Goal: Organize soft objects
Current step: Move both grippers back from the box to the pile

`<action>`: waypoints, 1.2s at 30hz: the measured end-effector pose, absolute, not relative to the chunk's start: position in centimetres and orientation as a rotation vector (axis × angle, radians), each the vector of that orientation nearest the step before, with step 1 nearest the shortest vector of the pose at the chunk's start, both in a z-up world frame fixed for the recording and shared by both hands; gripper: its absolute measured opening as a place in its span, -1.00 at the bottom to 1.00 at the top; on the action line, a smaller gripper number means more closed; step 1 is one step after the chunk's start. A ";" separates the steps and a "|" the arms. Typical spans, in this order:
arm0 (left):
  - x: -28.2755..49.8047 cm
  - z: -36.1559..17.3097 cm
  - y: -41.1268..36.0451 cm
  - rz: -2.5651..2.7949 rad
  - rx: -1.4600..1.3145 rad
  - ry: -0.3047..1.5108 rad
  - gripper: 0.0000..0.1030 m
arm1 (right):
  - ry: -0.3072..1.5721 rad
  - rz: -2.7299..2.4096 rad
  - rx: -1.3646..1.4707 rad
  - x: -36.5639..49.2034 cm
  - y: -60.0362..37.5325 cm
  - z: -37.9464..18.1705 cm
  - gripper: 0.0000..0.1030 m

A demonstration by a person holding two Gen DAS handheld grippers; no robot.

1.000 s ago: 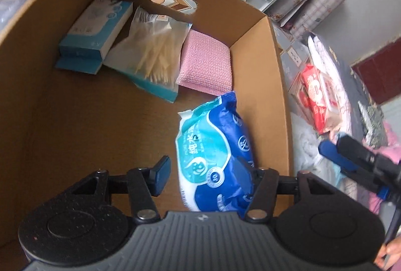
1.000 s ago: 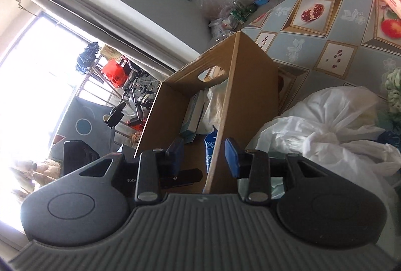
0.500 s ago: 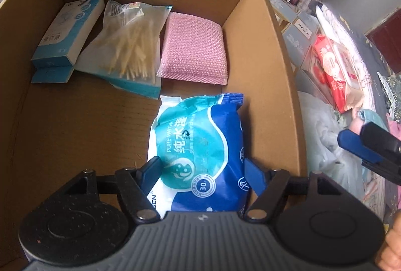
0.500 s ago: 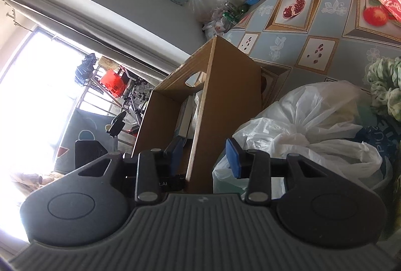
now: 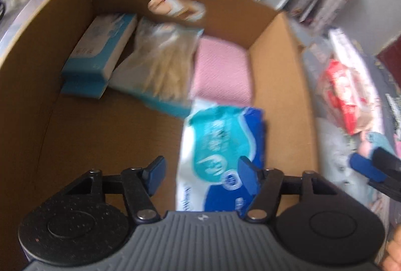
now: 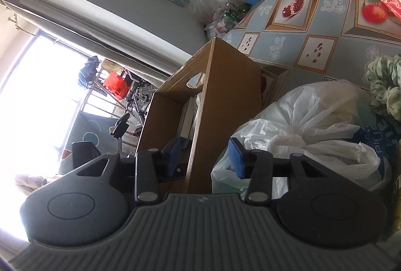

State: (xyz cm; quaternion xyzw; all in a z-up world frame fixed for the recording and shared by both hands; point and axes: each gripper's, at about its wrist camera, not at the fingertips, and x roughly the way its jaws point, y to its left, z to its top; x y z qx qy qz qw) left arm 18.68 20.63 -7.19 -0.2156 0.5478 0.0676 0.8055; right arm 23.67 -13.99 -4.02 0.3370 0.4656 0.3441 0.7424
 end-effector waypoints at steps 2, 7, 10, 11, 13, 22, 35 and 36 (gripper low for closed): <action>19.0 -8.9 21.4 0.146 -0.550 1.230 -0.04 | 1.022 0.763 0.741 23.6 -13.7 -4.0 -0.17; 19.6 -9.3 21.2 0.138 -0.594 1.208 -0.06 | 1.022 0.767 0.732 23.5 -13.6 -3.9 -0.17; 19.9 -9.3 21.1 0.158 -0.598 1.183 -0.06 | 1.014 0.757 0.732 23.4 -13.9 -3.9 -0.17; 19.9 -9.4 21.1 0.164 -0.601 1.177 -0.06 | 1.012 0.751 0.733 23.4 -14.1 -4.1 -0.17; 19.9 -9.3 21.1 0.171 -0.600 1.168 -0.06 | 1.011 0.740 0.733 23.2 -14.2 -4.2 -0.17; 16.1 -3.5 20.9 0.211 -0.516 0.987 0.27 | 0.900 0.684 0.615 19.3 -15.9 -3.2 0.01; 10.4 5.1 7.7 -0.044 -0.284 0.648 0.51 | 0.702 0.528 0.376 13.3 -25.0 0.6 0.40; 10.6 5.0 6.4 -0.069 -0.274 0.640 0.50 | 0.685 0.500 0.341 13.2 -26.2 1.1 0.53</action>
